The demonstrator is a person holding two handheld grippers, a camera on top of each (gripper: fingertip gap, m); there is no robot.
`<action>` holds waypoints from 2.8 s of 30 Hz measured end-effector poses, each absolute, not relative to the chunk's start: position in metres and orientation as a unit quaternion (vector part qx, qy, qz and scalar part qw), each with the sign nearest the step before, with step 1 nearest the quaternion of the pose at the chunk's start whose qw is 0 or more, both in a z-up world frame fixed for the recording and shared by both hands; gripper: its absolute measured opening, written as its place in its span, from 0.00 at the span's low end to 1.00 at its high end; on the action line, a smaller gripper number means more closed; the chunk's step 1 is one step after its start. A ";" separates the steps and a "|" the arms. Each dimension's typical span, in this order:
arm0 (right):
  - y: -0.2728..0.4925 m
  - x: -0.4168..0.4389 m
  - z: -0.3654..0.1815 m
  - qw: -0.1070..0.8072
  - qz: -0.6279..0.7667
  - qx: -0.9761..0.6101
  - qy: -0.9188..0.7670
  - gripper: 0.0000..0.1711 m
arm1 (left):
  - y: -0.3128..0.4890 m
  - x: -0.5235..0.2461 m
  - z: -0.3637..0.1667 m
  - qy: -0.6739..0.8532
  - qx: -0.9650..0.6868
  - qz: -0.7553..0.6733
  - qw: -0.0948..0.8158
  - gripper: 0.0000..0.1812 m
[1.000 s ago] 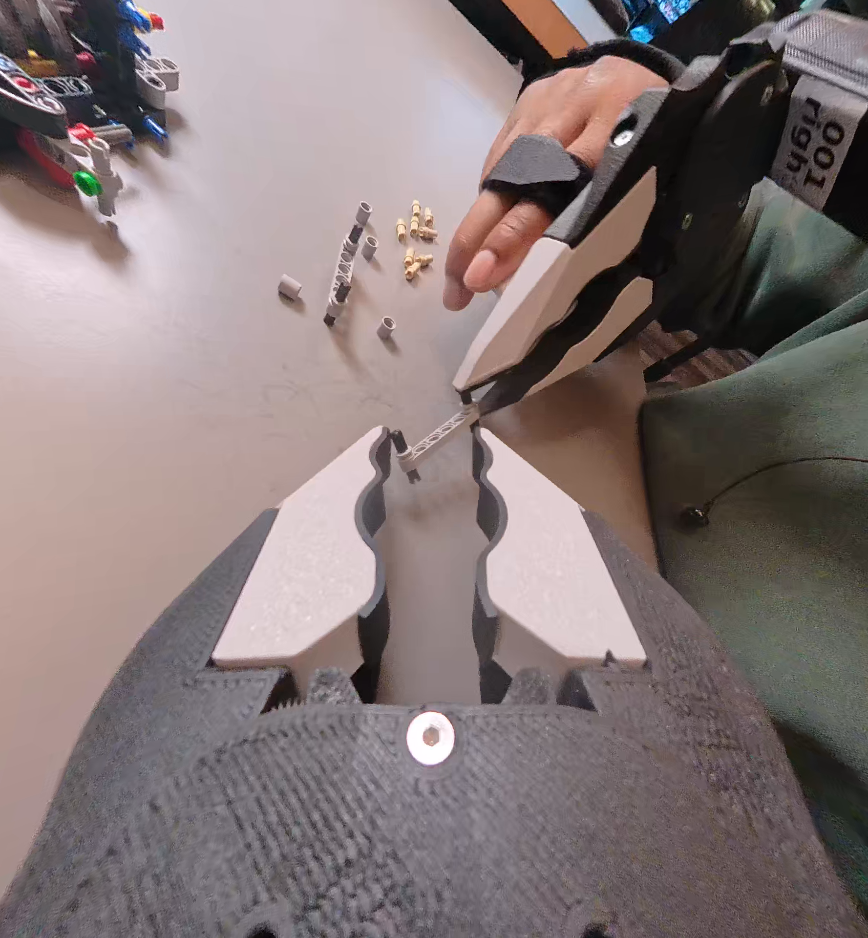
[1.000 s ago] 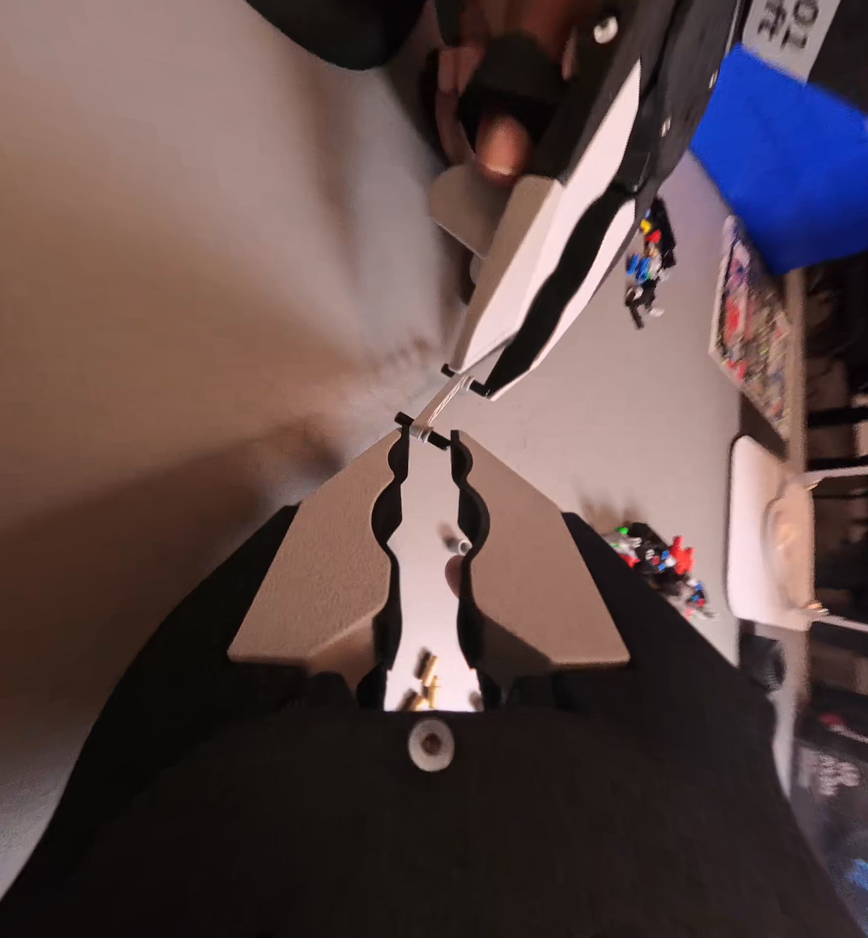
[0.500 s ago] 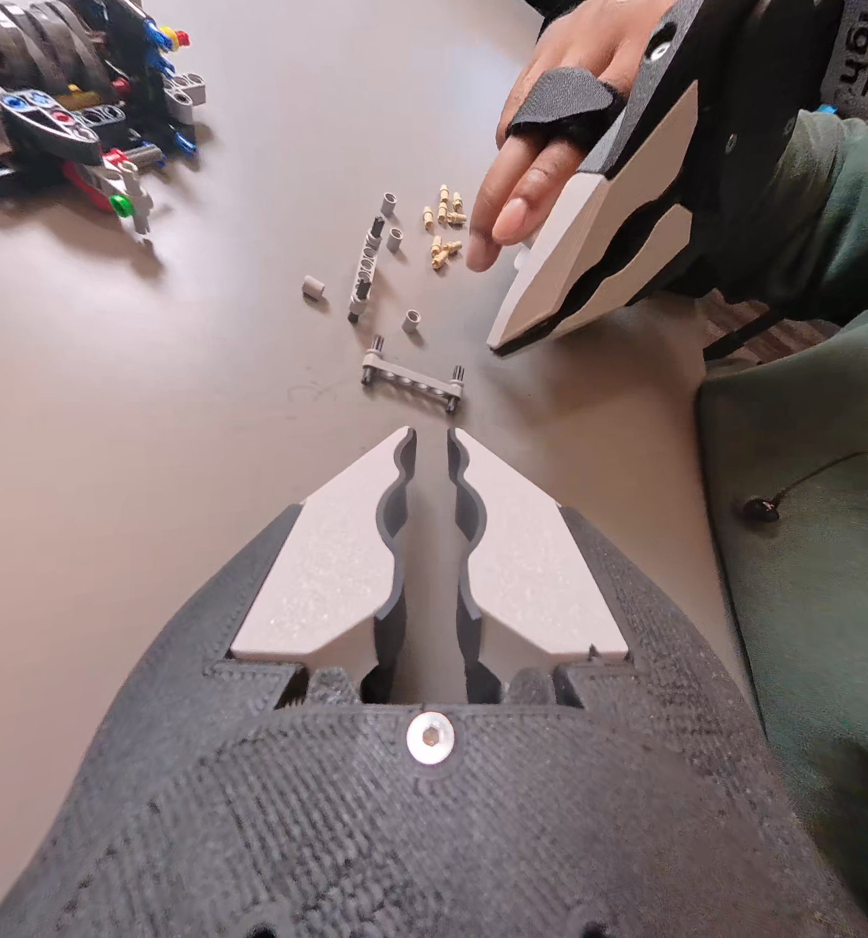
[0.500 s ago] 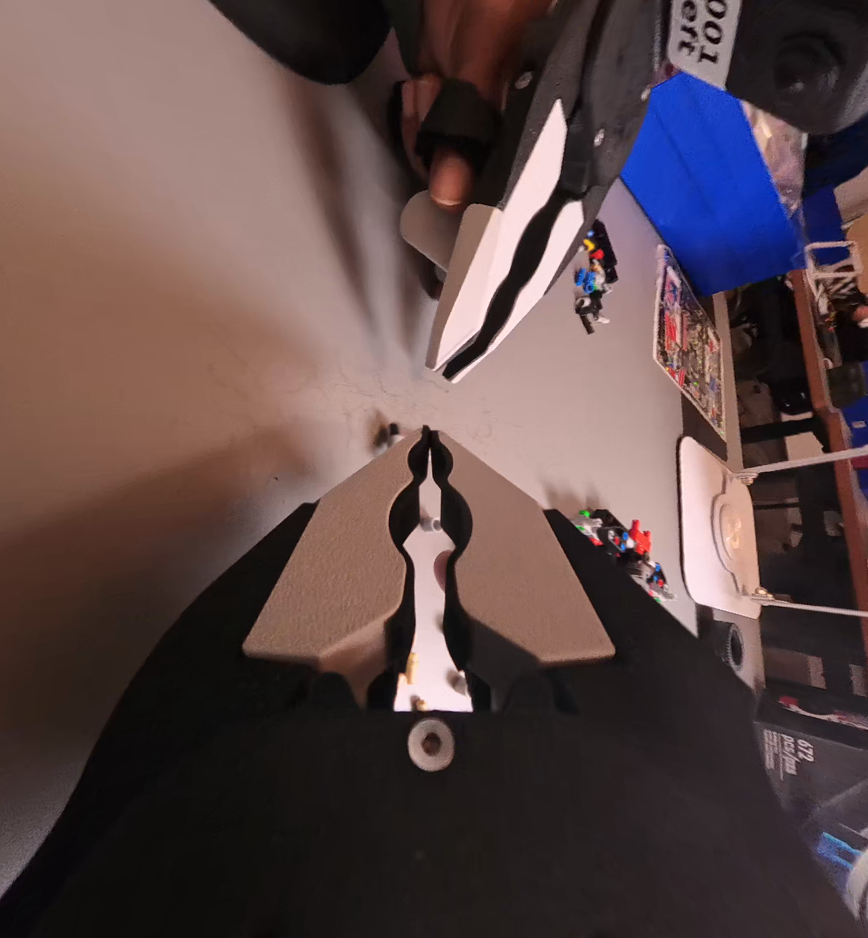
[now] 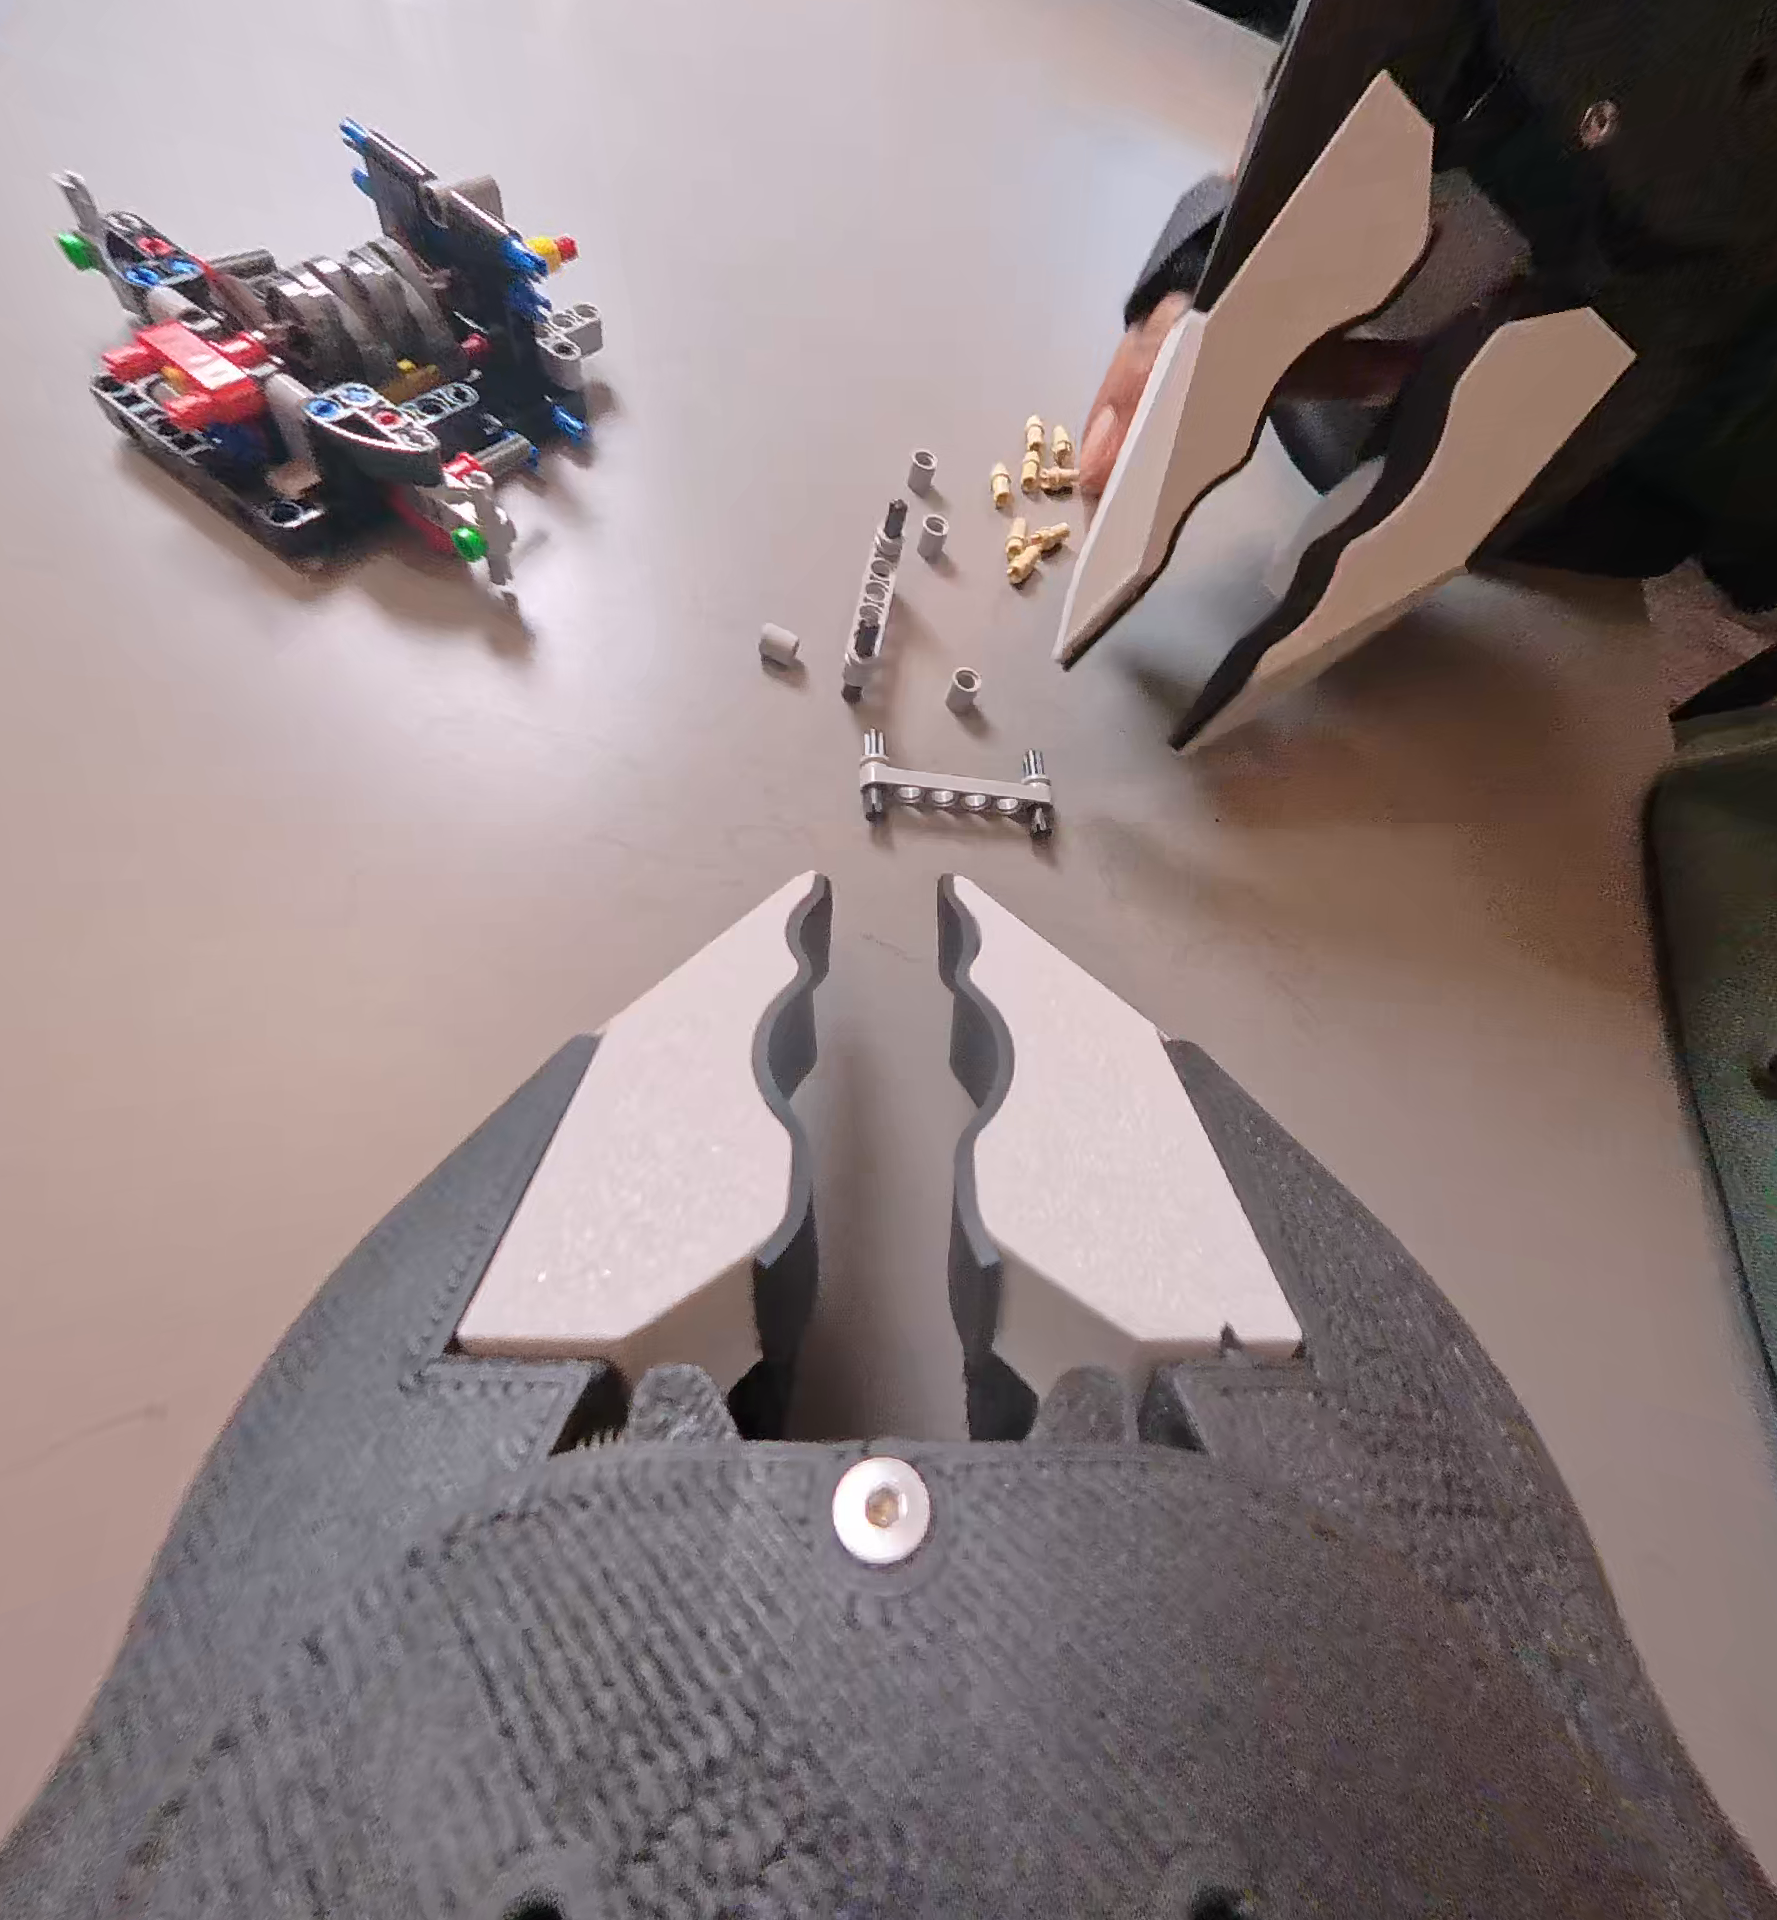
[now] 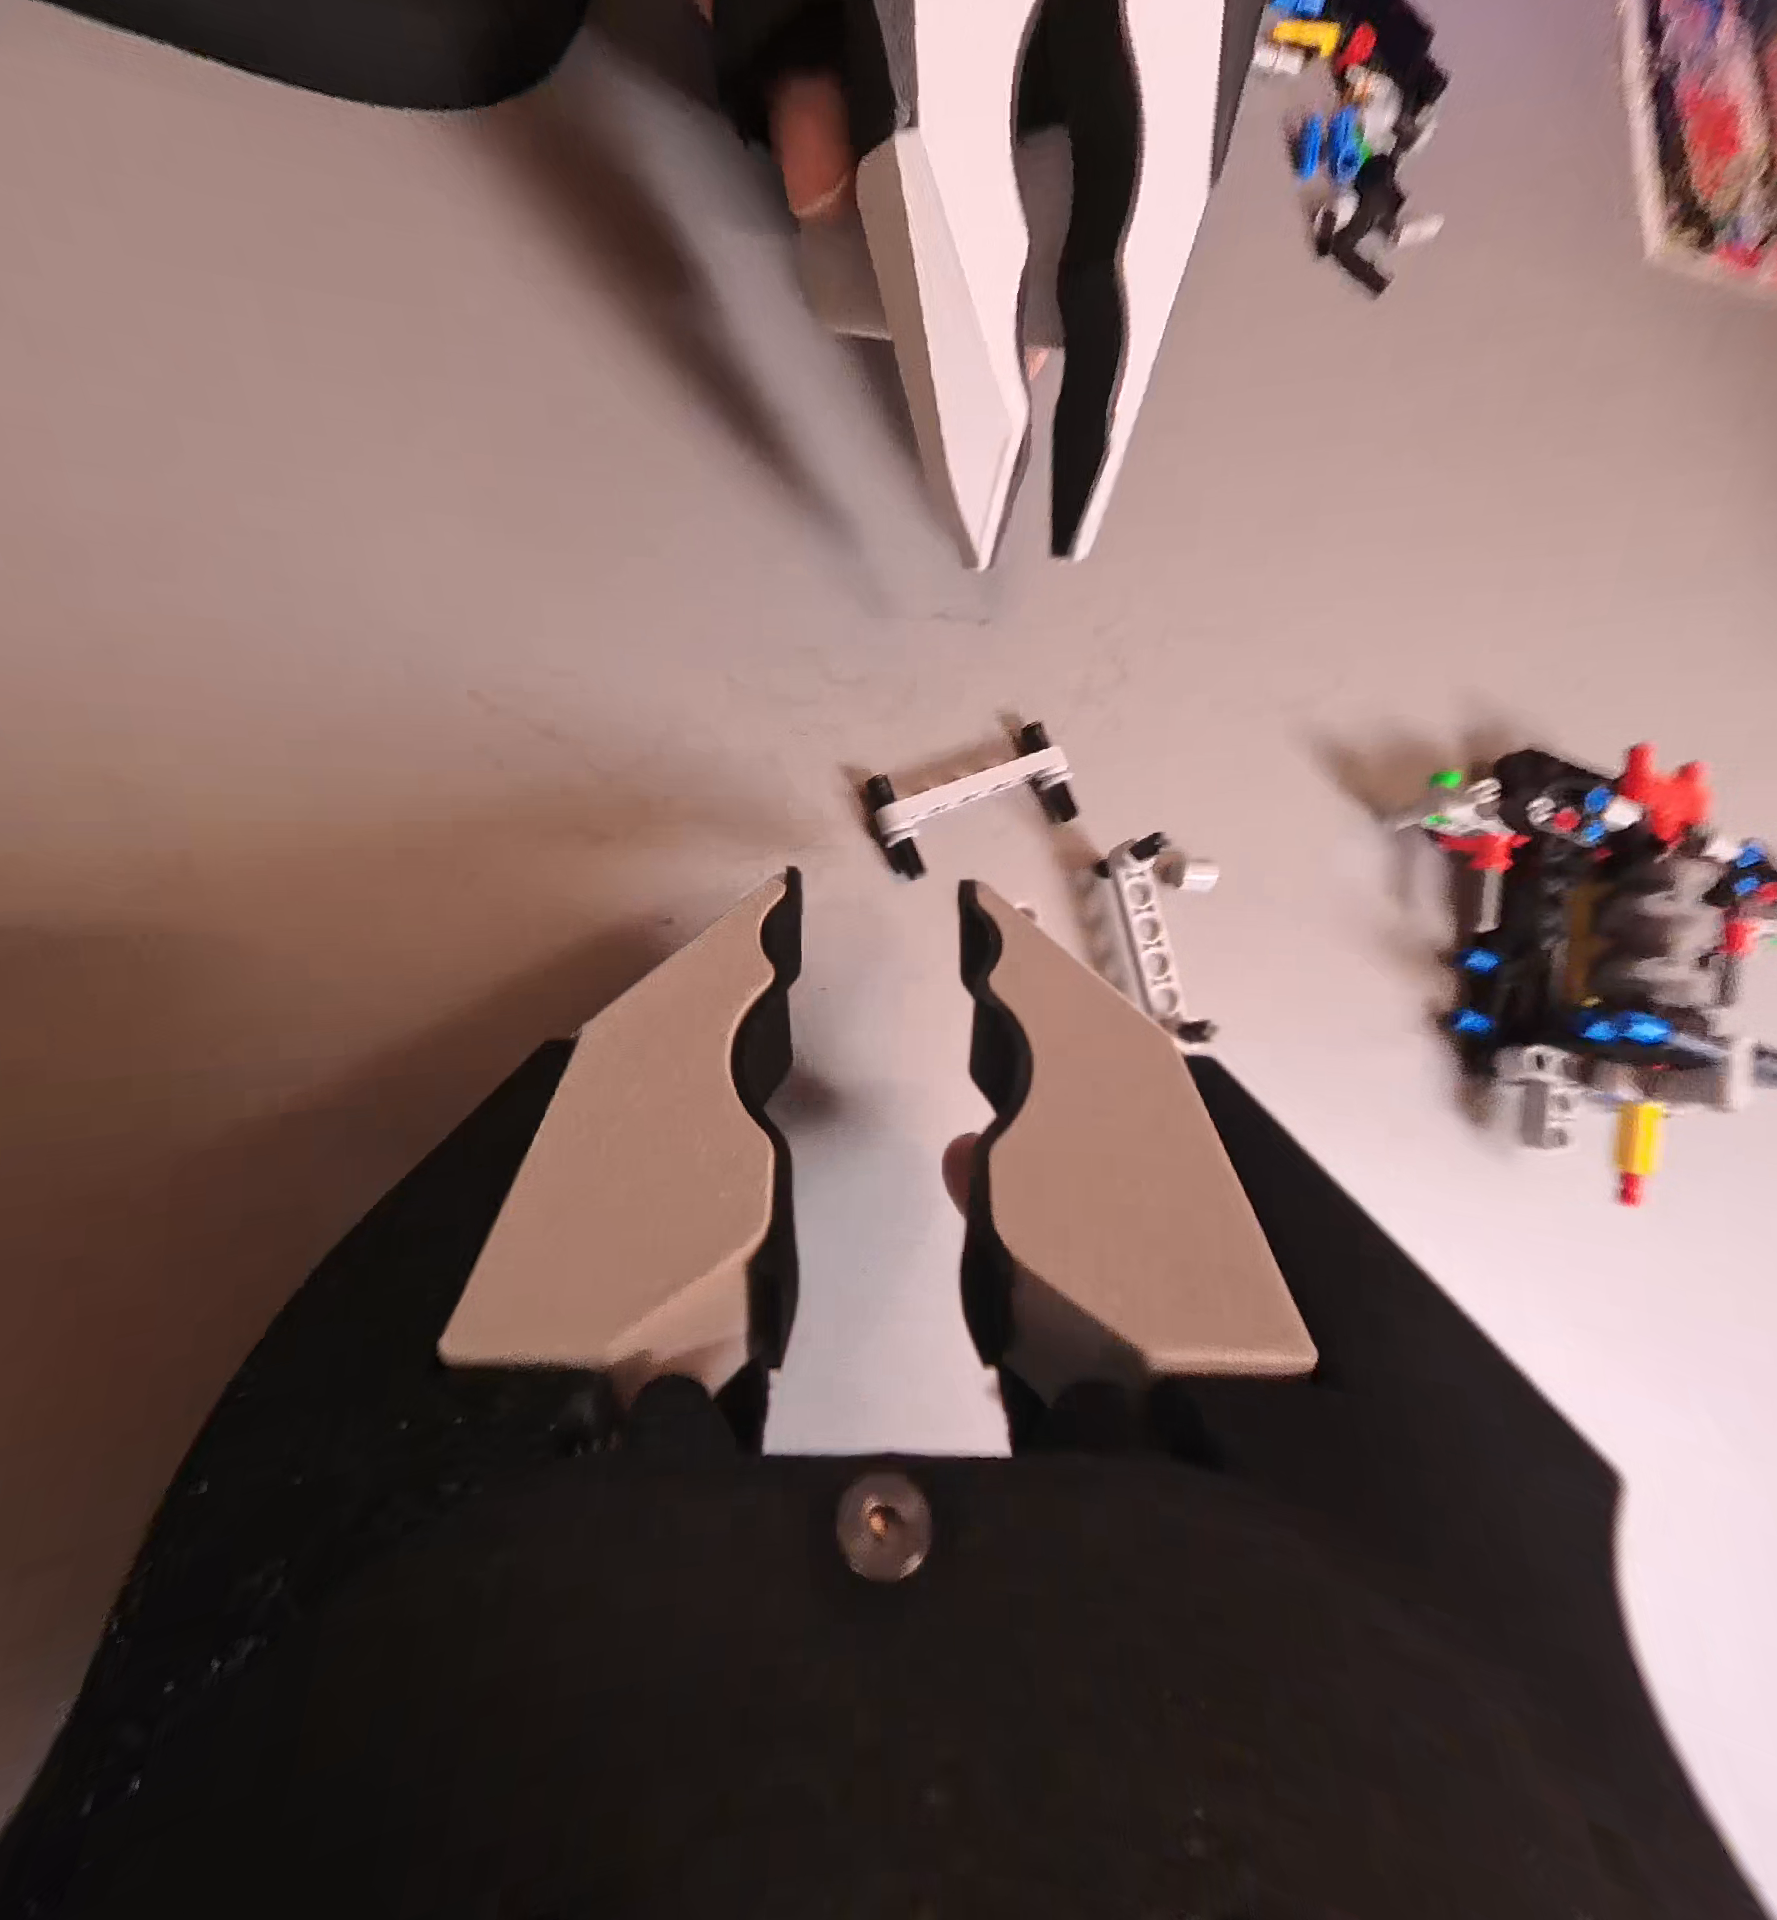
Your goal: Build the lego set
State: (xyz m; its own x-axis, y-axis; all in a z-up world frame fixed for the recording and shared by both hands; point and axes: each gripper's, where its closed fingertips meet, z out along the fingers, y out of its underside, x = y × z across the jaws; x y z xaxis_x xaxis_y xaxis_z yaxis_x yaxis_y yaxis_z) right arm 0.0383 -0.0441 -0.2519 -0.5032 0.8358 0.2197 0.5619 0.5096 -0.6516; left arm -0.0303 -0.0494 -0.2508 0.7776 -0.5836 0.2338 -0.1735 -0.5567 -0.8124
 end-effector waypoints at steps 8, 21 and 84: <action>-0.049 0.031 -0.262 0.210 0.252 -0.480 -0.814 0.17 | -0.047 -0.035 -0.245 0.220 -0.843 -0.236 0.430 0.10; -0.050 0.014 -0.263 0.235 0.124 -0.226 -0.937 0.00 | -0.055 -0.022 -0.245 0.220 -0.836 -0.291 0.410 0.11; -0.013 0.027 -0.264 0.295 0.232 -0.430 -0.821 0.07 | -0.060 -0.008 -0.266 0.358 -0.829 -0.152 0.401 0.06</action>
